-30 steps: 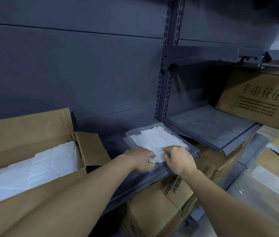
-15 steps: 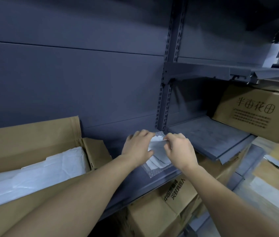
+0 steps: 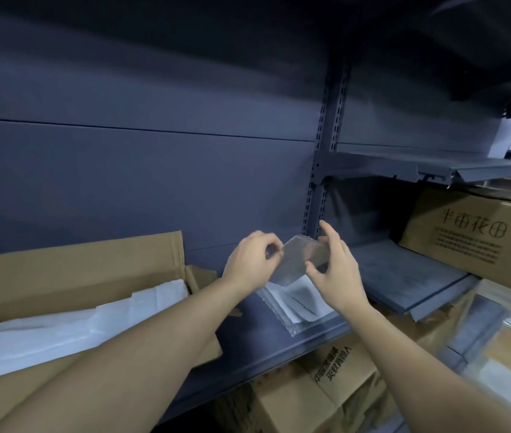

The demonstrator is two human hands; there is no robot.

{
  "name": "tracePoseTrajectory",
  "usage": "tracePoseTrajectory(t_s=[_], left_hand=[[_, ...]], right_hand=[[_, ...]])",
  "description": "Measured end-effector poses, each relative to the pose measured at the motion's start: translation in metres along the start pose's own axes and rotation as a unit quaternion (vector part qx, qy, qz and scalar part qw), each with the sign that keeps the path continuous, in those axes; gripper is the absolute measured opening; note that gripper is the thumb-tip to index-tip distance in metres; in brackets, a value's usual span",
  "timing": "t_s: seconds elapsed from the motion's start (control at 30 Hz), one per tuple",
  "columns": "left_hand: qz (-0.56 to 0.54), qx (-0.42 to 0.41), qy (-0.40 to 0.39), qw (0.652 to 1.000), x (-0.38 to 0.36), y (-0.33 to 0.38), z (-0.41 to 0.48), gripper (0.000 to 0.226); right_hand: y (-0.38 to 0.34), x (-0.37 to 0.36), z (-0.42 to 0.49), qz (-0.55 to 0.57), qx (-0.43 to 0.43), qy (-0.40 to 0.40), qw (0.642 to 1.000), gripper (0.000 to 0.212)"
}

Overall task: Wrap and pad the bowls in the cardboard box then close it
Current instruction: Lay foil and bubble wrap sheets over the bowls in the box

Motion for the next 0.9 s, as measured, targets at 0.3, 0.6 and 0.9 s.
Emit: tracePoseTrajectory(t_s=[0.3,0.6,0.9], left_hand=[[-0.034,0.021,0.064,0.997,0.071,-0.013,-0.032,0.013],[-0.050,0.045,0.134,0.989,0.166,-0.052,-0.085,0.020],[-0.048,0.103,0.224,0.968,0.255,-0.111,-0.165,0.032]], right_hand=[[-0.056,-0.013,0.006,0.133,-0.013,0.016,0.991,0.074],[-0.144,-0.073,0.013,0.173,0.052,-0.014,0.983,0.072],[-0.243,-0.148,0.001,0.249,0.105,-0.101,0.958,0.076]])
Point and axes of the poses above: each hand's wrist, its own z-axis towards the middle knuckle, its own x-axis out of the back of the hand, y = z × x, the point moved 6 cm from there along z, towards the middle knuckle, and after that the axes turned 6 degrees about -y, right-handed, at the moved point
